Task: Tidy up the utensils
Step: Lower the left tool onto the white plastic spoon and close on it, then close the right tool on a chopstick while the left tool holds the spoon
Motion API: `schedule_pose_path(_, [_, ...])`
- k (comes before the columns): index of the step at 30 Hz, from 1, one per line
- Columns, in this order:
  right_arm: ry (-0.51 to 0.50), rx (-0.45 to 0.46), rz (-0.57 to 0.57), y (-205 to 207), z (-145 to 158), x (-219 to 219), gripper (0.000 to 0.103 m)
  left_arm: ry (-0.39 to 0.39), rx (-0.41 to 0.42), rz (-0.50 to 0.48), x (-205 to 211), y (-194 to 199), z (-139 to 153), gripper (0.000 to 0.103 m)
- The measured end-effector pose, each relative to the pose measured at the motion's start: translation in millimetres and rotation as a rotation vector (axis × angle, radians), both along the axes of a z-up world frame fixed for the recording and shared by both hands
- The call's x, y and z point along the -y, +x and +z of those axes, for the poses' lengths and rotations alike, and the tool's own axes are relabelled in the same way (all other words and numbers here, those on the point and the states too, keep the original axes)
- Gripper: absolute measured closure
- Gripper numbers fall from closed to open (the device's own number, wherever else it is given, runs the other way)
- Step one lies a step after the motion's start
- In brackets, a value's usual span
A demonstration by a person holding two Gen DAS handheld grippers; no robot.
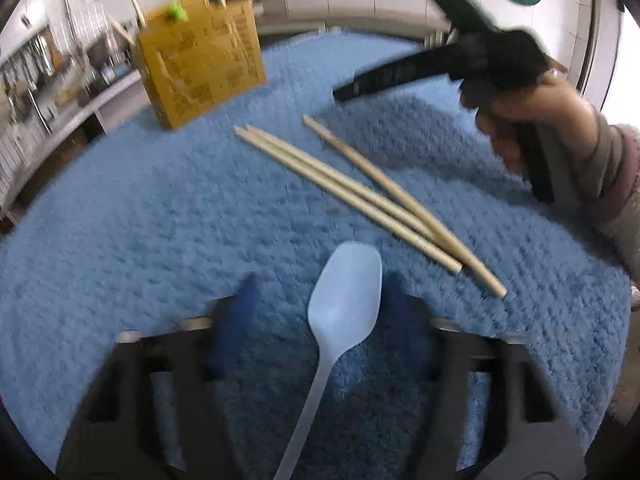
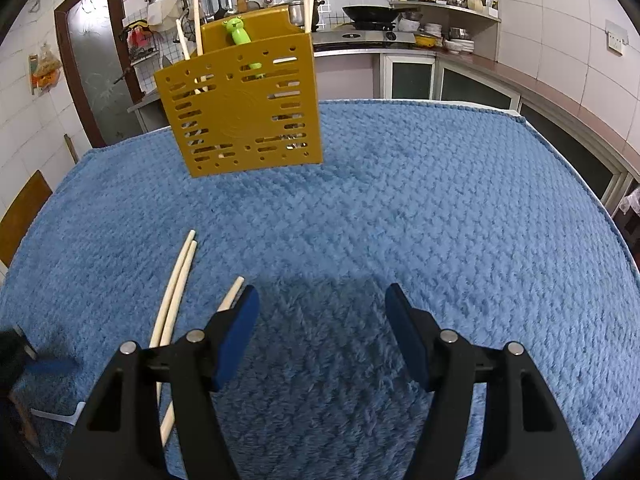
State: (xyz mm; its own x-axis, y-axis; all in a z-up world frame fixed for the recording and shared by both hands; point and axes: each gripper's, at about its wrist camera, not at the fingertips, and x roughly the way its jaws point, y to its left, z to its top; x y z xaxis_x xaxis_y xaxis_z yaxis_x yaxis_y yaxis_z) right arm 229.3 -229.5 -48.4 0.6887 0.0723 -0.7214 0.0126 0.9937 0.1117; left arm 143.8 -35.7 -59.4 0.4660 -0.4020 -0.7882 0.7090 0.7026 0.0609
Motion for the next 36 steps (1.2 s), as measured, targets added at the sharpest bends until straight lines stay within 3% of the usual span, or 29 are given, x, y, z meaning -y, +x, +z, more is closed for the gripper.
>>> schedule_pose_path(4, [-0.005, -0.006, 0.005, 0.8, 1.1, -1.2, 0.038, -0.001, -0.016, 0.030, -0.4, 6.1, 1.5, 0.059])
schedule_pose_path(6, [-0.011, -0.014, 0.012, 1.2, 2.1, -4.0, 0.038, -0.005, -0.034, 0.054, 0.0, 9.0, 3.6, 0.072])
schedule_pose_path(14, [-0.026, -0.067, 0.060, 4.5, 6.4, -23.5, 0.040, -0.050, -0.119, 0.201, -8.2, 38.5, 8.5, 0.072])
schedule_pose_path(19, [-0.028, -0.141, 0.065, 10.4, 3.0, -34.7, 0.062, -0.076, -0.132, 0.319, -21.4, 55.2, 11.3, 0.072])
schedule_pose_path(24, [-0.064, -0.219, 0.100, 14.1, 1.2, -51.1, 0.070, -0.146, -0.171, 0.469, -50.1, 79.0, 17.7, 0.072])
schedule_pose_path(26, [-0.074, -0.253, 0.116, 16.8, 1.4, -58.4, 0.072, -0.149, -0.147, 0.519, -55.0, 85.9, 23.6, 0.072])
schedule_pose_path(32, [-0.103, -0.317, 0.135, 26.8, -0.7, -72.0, 0.092, -0.185, -0.127, 0.591, -57.3, 97.1, 36.6, 0.072])
schedule_pose_path(36, [-0.150, -0.330, 0.183, 30.6, 2.0, -77.3, 0.097, -0.177, -0.115, 0.599, -52.3, 101.4, 41.3, 0.072])
